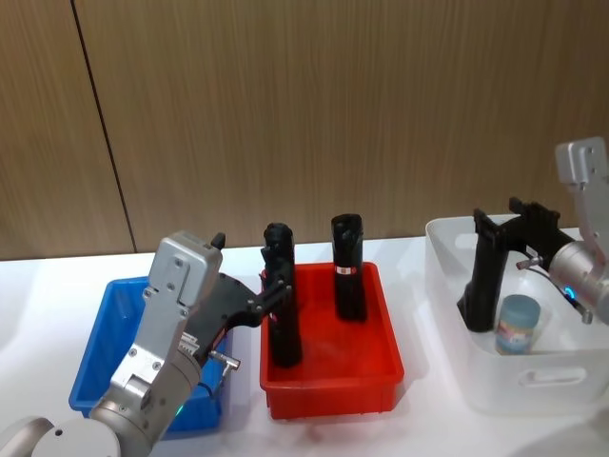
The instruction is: Pick the cotton swabs from the blue box and place them into the white box.
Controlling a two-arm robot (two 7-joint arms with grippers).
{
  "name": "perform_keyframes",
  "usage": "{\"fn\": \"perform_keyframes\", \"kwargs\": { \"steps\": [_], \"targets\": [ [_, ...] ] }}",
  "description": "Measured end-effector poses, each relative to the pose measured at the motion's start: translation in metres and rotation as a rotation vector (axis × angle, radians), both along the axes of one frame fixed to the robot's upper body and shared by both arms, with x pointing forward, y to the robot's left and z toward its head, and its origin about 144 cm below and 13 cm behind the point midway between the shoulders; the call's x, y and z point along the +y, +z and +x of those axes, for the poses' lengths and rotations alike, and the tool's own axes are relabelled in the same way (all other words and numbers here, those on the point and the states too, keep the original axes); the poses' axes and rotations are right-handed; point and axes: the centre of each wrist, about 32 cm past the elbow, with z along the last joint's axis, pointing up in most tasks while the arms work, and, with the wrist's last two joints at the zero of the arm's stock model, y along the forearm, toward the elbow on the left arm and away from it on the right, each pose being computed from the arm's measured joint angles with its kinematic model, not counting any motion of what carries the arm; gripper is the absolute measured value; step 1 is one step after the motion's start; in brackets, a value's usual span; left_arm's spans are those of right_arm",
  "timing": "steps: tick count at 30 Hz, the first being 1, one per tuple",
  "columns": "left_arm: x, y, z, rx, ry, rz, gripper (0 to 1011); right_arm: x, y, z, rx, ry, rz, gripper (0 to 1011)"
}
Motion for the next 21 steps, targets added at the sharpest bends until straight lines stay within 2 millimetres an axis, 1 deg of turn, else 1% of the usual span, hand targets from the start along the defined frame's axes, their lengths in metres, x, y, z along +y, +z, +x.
{"fn": "perform_keyframes", "kwargs": {
  "steps": [3,4,5,6,7,9,11,14,21],
  "targets": [
    [0.0000,0.0000,0.0000,0.000,0.000,0.000,1000,0.0007,-0.0019,0.0012,0.001,0.000,0.002,692],
    [0.0000,0.0000,0.0000,0.000,0.000,0.000,1000,0.0007,-0.0019,0.0013,0.000,0.000,0.002,692],
    [0.0000,0.0000,0.0000,0.000,0.000,0.000,1000,0.0008,-0.0020,0.0013,0.000,0.000,0.002,750],
    [0.0000,0.0000,0.0000,0.000,0.000,0.000,999,0.0009,-0.0021,0.0013,-0.001,0.000,0.002,769],
    [0.0000,0.0000,0.0000,0.000,0.000,0.000,1000,0.0009,-0.0021,0.0013,-0.002,0.001,0.003,825],
    [0.0000,0.0000,0.0000,0.000,0.000,0.000,1000,0.0009,-0.0020,0.0013,-0.002,0.001,0.005,855],
    [0.0000,0.0000,0.0000,0.000,0.000,0.000,1000,0.0009,-0.0021,0.0012,-0.003,0.001,0.007,928],
    [0.0000,0.0000,0.0000,0.000,0.000,0.000,1000,0.0008,-0.0023,0.0010,-0.003,0.002,0.008,1001],
    [0.0000,0.0000,0.0000,0.000,0.000,0.000,1000,0.0007,-0.0026,0.0005,-0.005,0.003,0.009,1002]
  ]
}}
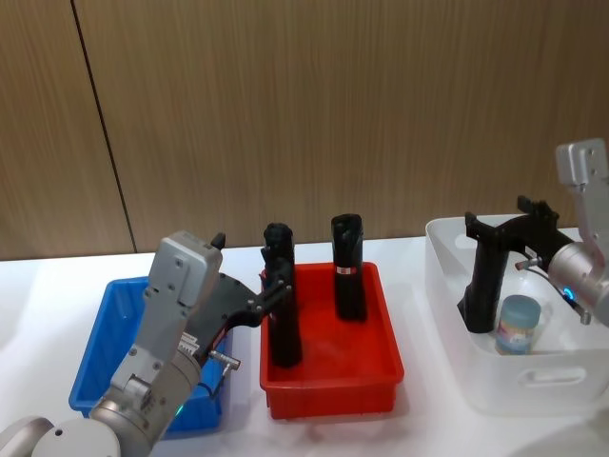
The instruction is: Pick the cotton swabs from the blue box and place them into the white box.
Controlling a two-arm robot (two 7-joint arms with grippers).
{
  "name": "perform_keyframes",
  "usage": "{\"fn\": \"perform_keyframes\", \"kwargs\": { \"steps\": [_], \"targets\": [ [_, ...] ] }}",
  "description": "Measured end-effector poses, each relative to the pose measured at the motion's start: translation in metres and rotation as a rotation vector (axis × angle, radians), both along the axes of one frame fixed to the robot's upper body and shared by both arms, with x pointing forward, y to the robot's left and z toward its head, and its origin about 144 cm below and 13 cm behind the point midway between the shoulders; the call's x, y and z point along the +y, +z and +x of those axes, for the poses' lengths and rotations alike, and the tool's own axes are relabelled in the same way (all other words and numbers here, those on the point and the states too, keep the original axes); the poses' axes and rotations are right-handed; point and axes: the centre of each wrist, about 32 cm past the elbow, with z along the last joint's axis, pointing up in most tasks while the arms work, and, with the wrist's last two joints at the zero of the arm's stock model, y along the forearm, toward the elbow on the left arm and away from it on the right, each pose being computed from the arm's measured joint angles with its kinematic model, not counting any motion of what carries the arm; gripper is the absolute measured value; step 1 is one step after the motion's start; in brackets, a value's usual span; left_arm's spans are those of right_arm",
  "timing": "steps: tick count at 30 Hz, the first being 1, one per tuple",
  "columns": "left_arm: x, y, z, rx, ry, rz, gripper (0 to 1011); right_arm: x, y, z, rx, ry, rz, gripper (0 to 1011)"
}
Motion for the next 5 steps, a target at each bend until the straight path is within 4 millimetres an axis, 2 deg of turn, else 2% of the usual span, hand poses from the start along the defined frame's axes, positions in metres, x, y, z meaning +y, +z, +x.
{"fn": "perform_keyframes", "kwargs": {
  "steps": [5],
  "targets": [
    [0.0000,0.0000,0.0000,0.000,0.000,0.000,1000,0.0000,0.0000,-0.0001,-0.001,0.001,0.001,1002]
  ]
}}
